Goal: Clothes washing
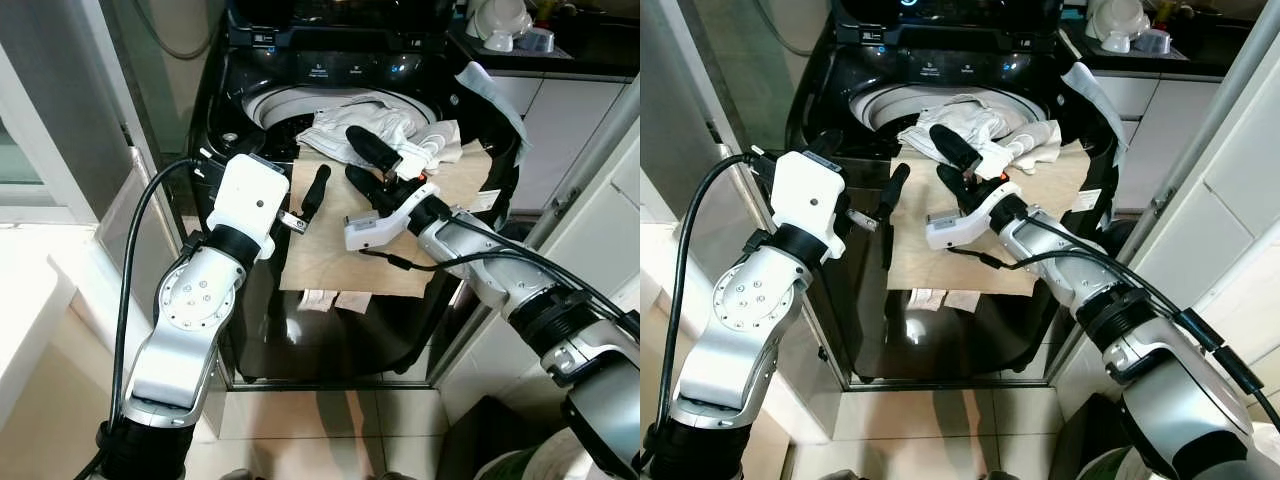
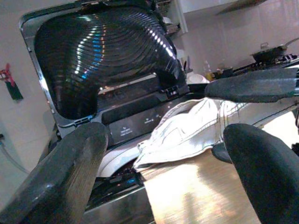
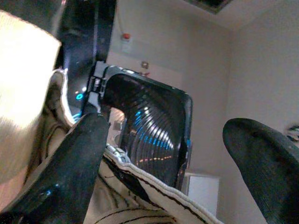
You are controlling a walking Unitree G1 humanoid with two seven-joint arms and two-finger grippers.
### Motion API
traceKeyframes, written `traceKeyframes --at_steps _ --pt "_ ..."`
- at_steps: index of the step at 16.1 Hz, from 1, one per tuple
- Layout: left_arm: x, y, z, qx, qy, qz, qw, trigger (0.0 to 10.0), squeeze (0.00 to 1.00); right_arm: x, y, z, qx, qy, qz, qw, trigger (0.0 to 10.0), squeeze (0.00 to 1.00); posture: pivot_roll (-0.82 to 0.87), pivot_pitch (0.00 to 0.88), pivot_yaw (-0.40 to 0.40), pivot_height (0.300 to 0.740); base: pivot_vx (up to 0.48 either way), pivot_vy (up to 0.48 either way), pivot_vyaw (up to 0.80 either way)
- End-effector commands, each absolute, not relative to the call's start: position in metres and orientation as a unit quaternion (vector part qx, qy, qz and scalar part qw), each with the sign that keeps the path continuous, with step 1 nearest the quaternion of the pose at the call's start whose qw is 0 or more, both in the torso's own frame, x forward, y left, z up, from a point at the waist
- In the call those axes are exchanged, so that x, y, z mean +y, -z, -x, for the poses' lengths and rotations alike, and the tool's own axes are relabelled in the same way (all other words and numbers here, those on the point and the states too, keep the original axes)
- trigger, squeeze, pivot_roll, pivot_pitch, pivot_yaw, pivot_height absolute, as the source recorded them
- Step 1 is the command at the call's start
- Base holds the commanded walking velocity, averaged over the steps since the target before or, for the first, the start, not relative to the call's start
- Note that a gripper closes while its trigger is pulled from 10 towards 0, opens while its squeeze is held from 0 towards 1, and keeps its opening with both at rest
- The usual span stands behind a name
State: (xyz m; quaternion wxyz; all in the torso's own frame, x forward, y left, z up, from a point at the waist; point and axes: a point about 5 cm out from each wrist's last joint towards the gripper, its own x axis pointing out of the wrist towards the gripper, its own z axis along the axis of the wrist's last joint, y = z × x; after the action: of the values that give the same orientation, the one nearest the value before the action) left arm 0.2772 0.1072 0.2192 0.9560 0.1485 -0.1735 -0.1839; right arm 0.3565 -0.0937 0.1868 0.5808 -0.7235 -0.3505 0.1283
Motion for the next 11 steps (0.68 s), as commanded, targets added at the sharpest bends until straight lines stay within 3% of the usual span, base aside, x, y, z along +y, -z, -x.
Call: traceKeyframes --at_steps 1,2,3,5,7,8,9,10,11 --pt "0.105 -0.222 -0.278 -0.174 0.19 -0.15 0.954 10.0 0.0 -0.092 -0.202 -0.359 -0.37 -0.108 0.687 0.616 10.0 0.0 -0.01 0.0 -0.009 0.74 0.0 0.0 0.0" --pt "0.105 -0.222 -0.278 -0.175 0.19 -0.15 0.954 10.0 0.0 -0.094 -0.209 -0.361 -0.355 -0.09 0.633 0.682 10.0 0.0 -0.01 0.0 -0.009 0.74 0.0 0.0 0.0" --pt "0.105 -0.222 -0.277 -0.175 0.189 -0.151 0.954 10.0 0.0 -0.1 -0.218 -0.363 -0.324 -0.065 0.521 0.787 10.0 0.0 -0.01 0.0 -0.01 0.74 0.0 0.0 0.0" --pt "0.105 -0.222 -0.277 -0.176 0.189 -0.151 0.954 10.0 0.0 -0.109 -0.224 -0.366 -0.262 -0.036 0.309 0.913 10.0 0.0 -0.01 0.0 -0.012 0.74 0.0 0.0 0.0" --pt "0.105 -0.222 -0.277 -0.176 0.19 -0.151 0.954 10.0 0.0 -0.112 -0.216 -0.368 -0.2 -0.039 0.172 0.964 10.0 0.0 -0.01 0.0 -0.012 0.74 0.0 0.0 0.0" --pt "0.104 -0.222 -0.277 -0.176 0.191 -0.151 0.954 10.0 0.0 -0.111 -0.204 -0.369 -0.12 -0.063 0.003 0.991 10.0 0.0 -0.01 0.0 -0.014 0.74 0.0 0.0 0.0" --pt "0.104 -0.222 -0.277 -0.176 0.191 -0.151 0.954 10.0 0.0 -0.109 -0.2 -0.368 -0.093 -0.078 -0.069 0.99 10.0 0.0 -0.01 0.0 -0.014 0.74 0.0 0.0 0.0" --pt "0.104 -0.222 -0.276 -0.176 0.191 -0.151 0.954 10.0 0.0 -0.106 -0.192 -0.364 -0.026 -0.112 -0.248 0.962 10.0 0.0 -0.01 0.0 -0.016 0.74 0.0 0.0 0.0" --pt "0.104 -0.222 -0.276 -0.176 0.191 -0.152 0.954 10.0 0.0 -0.104 -0.192 -0.36 -0.001 -0.142 -0.337 0.931 10.0 0.0 -0.01 0.0 -0.015 0.74 0.0 0.0 0.0"
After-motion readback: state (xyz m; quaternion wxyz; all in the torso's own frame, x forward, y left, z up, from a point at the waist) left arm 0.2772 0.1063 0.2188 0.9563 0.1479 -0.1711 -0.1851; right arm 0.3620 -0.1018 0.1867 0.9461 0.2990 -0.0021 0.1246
